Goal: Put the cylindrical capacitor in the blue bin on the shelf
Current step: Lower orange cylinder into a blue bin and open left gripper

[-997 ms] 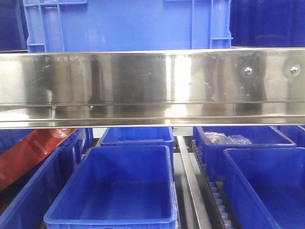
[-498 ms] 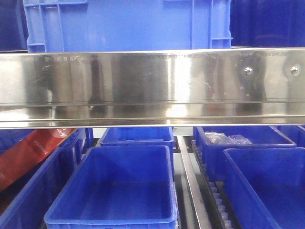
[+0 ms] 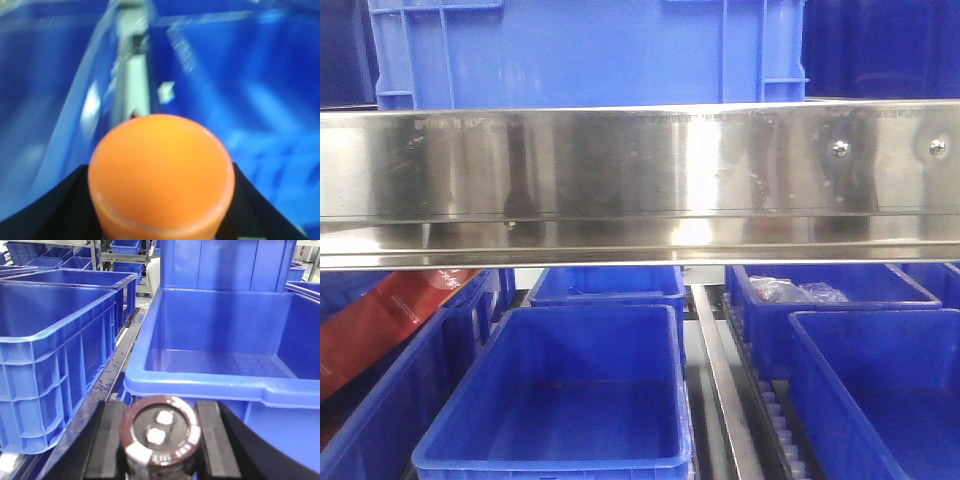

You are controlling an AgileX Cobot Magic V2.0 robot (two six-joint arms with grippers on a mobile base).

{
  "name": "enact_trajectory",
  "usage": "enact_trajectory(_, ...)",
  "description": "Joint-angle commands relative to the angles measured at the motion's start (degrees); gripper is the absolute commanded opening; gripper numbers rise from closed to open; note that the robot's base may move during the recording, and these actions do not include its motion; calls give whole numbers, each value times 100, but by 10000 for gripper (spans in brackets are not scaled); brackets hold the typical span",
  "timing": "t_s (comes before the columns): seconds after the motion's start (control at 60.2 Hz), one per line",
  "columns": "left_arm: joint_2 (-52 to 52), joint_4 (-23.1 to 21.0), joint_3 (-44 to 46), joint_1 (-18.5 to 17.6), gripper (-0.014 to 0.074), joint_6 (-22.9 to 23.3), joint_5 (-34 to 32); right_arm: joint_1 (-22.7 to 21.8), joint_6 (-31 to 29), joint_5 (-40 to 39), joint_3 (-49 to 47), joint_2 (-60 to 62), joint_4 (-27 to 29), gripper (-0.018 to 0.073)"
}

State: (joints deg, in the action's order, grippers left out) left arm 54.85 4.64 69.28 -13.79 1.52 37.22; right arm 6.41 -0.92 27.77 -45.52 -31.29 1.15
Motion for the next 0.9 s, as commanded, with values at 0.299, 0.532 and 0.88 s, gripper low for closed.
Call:
enact_trajectory(0.299,2532,-18,2988,-1279,-111,-262,-70,13,-10,-192,12,23,2,-162)
enact_trajectory(0.532,4057,-48,4200,-1520,-111,-262,136,13,-10,-192,12,23,14,-162)
enact_trajectory(0.88,4998,-159,4484,-1520,447,-262,298,13,-10,-192,12,23,26,-162)
